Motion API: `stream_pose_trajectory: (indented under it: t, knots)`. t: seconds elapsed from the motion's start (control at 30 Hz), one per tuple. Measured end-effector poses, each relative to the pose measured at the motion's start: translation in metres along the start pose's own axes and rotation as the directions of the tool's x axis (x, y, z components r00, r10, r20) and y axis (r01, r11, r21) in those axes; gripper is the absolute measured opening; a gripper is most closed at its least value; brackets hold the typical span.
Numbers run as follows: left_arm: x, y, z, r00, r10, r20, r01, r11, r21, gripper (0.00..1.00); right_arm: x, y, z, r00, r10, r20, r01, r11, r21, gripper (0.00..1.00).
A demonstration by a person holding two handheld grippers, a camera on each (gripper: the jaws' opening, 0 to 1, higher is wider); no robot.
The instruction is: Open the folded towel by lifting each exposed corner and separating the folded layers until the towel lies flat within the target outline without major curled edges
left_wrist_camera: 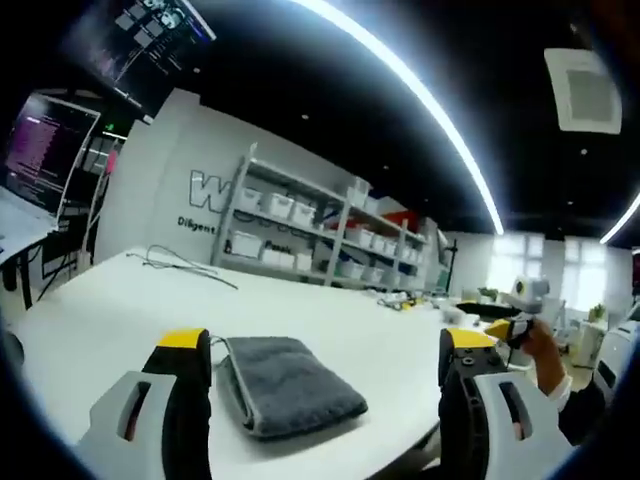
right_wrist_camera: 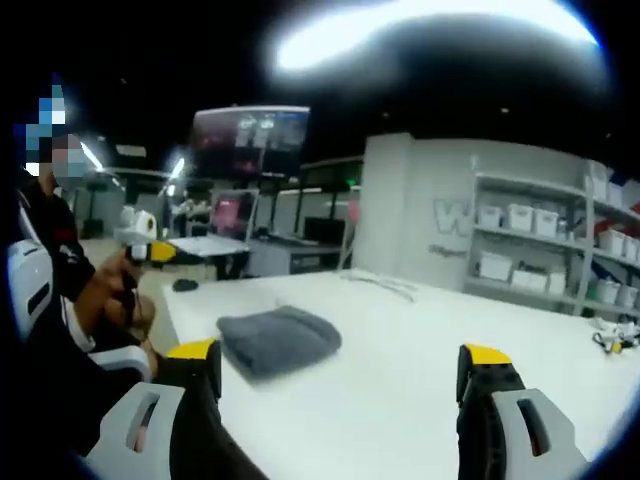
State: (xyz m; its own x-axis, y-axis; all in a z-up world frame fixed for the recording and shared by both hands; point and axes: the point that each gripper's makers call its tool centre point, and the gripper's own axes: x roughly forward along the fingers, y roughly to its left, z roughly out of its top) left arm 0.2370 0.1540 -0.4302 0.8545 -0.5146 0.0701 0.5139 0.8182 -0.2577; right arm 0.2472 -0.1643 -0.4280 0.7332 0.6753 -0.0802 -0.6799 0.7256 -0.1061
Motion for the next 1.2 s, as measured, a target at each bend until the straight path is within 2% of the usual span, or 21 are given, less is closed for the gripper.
stream_pose_trajectory:
  t: [0.1,0.17,0.23,0.27,0.4,0.5,0.6,0.67,0.73,0.83,1.03,1.13,1.2]
  knots:
    - [0.001,0.001,-0.001,1.0,0.008,-0.004,-0.008,1.0,0.001,0.89,0.004,0.002,-0.006,1.0,0.01,-0.017,-0.01,1.0,0.01,0.99]
    - [0.004,-0.003,-0.009,0.999,-0.005,-0.043,0.006,1.0,0.013,0.93,0.007,0.0,-0.01,0.999,-0.001,-0.033,0.001,1.0,-0.004,0.99]
    - [0.006,-0.003,-0.016,0.997,0.008,-0.082,-0.004,0.998,0.057,0.97,0.008,0.001,-0.013,0.999,0.001,-0.048,-0.001,1.0,-0.01,0.99]
    - [0.007,-0.002,-0.016,0.996,0.025,-0.084,-0.019,0.997,0.073,0.99,0.008,0.002,-0.013,0.999,0.001,-0.049,-0.002,1.0,-0.014,0.99]
    - [0.008,-0.001,-0.018,0.995,0.044,-0.093,-0.033,0.993,0.111,1.0,0.005,0.0,-0.011,0.999,-0.004,-0.044,0.003,1.0,-0.018,0.99]
    - [0.007,0.003,-0.025,0.99,0.056,-0.131,-0.042,0.993,0.108,1.0,0.003,-0.004,-0.009,0.999,-0.013,-0.035,0.013,1.0,-0.01,0.99]
    - [0.006,0.005,-0.021,0.993,0.057,-0.108,-0.045,0.993,0.106,1.0,0.001,-0.005,-0.01,0.999,-0.022,-0.038,0.022,1.0,-0.015,0.99]
    - [0.006,-0.001,-0.021,0.993,0.035,-0.113,-0.021,0.992,0.126,1.0,0.0,-0.005,-0.009,0.999,-0.024,-0.036,0.023,1.0,-0.016,0.99]
    - [0.007,-0.002,-0.024,0.991,0.04,-0.126,-0.019,0.986,0.165,1.0,0.0,-0.006,-0.008,0.999,-0.025,-0.033,0.024,1.0,-0.014,0.99]
    - [0.01,-0.006,-0.026,0.992,0.026,-0.122,-0.006,0.986,0.164,1.0,0.0,-0.006,-0.009,0.999,-0.029,-0.037,0.028,0.999,-0.018,0.99]
    - [0.011,-0.016,-0.011,0.999,-0.028,-0.037,0.032,0.995,0.093,1.0,-0.002,-0.009,-0.01,0.999,-0.036,-0.041,0.035,0.999,-0.022,0.99]
    - [0.009,-0.017,-0.009,0.999,-0.026,-0.031,0.029,0.994,0.106,1.0,-0.002,-0.01,-0.009,0.998,-0.039,-0.039,0.038,0.999,-0.02,0.99]
    - [0.008,-0.017,-0.006,1.0,-0.023,-0.017,0.025,0.989,0.145,1.0,-0.003,-0.011,-0.009,0.998,-0.041,-0.04,0.041,0.999,-0.022,0.99]
